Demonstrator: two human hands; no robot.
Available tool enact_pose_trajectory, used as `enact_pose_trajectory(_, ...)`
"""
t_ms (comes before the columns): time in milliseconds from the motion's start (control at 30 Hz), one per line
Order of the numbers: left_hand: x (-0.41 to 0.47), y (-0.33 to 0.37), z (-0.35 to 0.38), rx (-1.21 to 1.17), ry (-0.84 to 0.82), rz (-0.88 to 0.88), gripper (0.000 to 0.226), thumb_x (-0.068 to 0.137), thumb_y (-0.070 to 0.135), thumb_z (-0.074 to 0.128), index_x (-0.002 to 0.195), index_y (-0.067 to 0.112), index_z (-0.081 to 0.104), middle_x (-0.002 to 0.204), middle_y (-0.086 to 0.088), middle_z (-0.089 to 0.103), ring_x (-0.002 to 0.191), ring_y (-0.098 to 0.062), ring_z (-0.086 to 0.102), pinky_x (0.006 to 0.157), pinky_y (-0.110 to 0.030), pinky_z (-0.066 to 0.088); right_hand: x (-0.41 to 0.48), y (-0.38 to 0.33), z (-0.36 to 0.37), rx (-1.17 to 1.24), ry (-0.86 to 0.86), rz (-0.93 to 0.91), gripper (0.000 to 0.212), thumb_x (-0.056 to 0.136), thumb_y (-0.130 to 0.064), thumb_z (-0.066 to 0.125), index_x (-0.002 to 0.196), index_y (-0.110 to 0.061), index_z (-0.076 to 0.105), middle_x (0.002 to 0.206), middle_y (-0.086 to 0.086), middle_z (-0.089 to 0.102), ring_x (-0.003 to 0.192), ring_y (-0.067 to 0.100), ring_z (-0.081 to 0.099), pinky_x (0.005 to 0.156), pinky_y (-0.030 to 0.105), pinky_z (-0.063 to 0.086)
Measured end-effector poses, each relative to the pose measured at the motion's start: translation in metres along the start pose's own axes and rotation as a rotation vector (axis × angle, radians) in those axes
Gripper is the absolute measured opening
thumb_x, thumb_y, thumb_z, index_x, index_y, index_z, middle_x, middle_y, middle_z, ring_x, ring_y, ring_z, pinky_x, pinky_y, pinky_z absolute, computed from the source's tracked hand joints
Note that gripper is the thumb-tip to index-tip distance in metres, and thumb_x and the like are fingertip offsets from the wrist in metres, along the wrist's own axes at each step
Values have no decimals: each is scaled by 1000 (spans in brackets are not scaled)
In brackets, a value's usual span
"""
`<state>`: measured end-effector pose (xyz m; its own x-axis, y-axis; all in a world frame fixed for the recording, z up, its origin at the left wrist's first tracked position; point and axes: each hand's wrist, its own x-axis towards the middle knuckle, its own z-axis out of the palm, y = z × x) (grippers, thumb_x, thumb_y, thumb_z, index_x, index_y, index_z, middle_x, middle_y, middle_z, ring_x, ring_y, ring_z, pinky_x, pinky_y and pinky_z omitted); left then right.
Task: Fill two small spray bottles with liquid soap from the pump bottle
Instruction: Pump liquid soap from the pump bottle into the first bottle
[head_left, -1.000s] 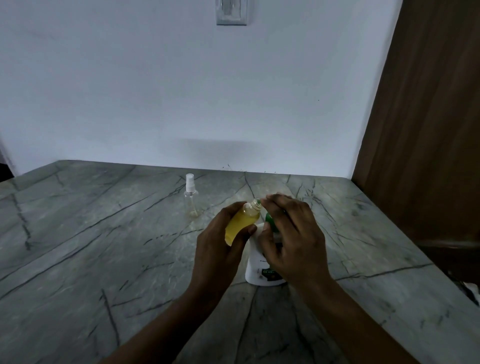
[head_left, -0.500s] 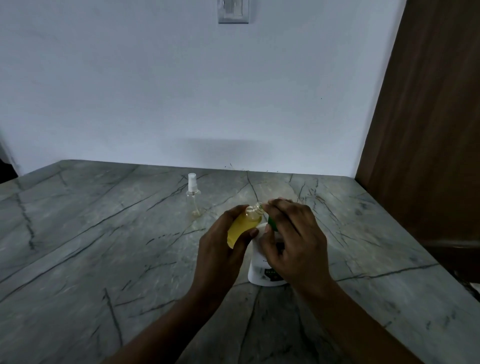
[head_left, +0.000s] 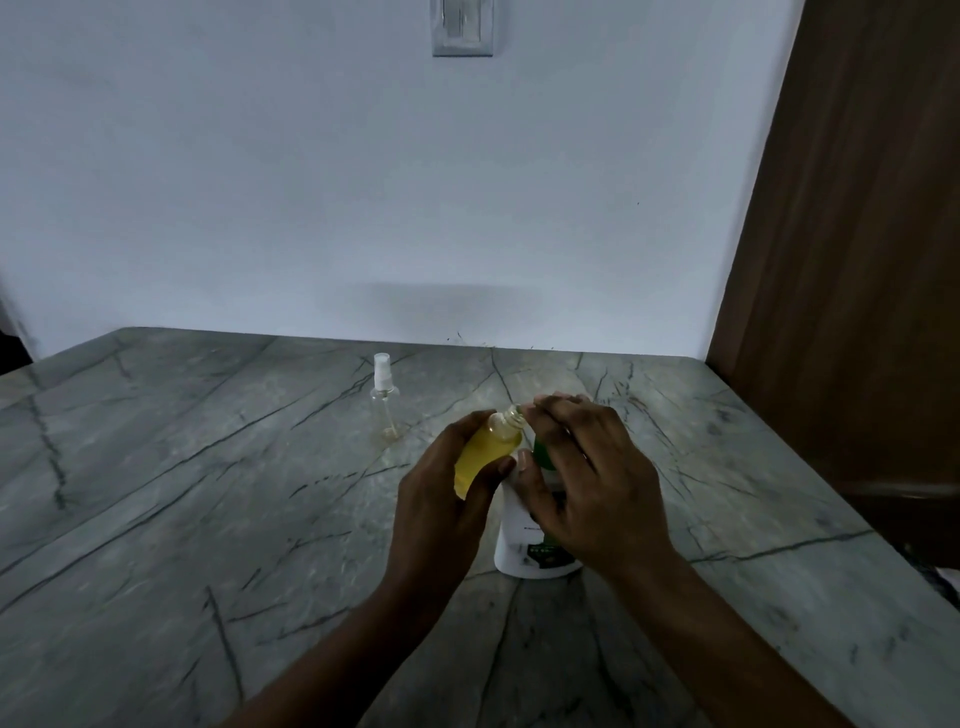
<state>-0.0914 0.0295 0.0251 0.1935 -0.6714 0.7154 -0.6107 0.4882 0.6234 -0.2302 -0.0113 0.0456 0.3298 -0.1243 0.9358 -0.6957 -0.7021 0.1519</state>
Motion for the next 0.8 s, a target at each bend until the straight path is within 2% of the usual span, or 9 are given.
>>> enact_pose_trajectory(333,0,-1,0,3,5,0,40,82,24,64,119,30,50,106,17,57,96,12,53,75,-3,40,0,0,3,22,24,40,34,88,-23,54,104,3,69,102,16,67,102,21,52,92,23,40)
enact_pose_trajectory(533,-1,-2,0,-2,-7,-3,40,80,32,59,120,27,52,104,28,52,95,17,51,75,-2,39,-2,-3,6,68,50,78,32,87,-24,55,98,2,71,98,15,68,97,19,53,89,19,39)
enact_pose_trajectory(667,-3,-4,1,-18,-25,-16,41,80,34,59,120,24,54,106,17,58,96,15,53,75,-3,40,-5,-4,6,75,50,89,33,87,-25,56,96,3,71,96,14,69,95,18,53,86,17,39)
enact_pose_trajectory(800,-2,-3,1,-22,-24,-16,41,80,33,59,120,22,54,107,16,59,98,12,53,75,-3,41,-5,-4,6,69,36,97,34,87,-27,56,96,2,71,96,14,69,95,17,53,83,16,38)
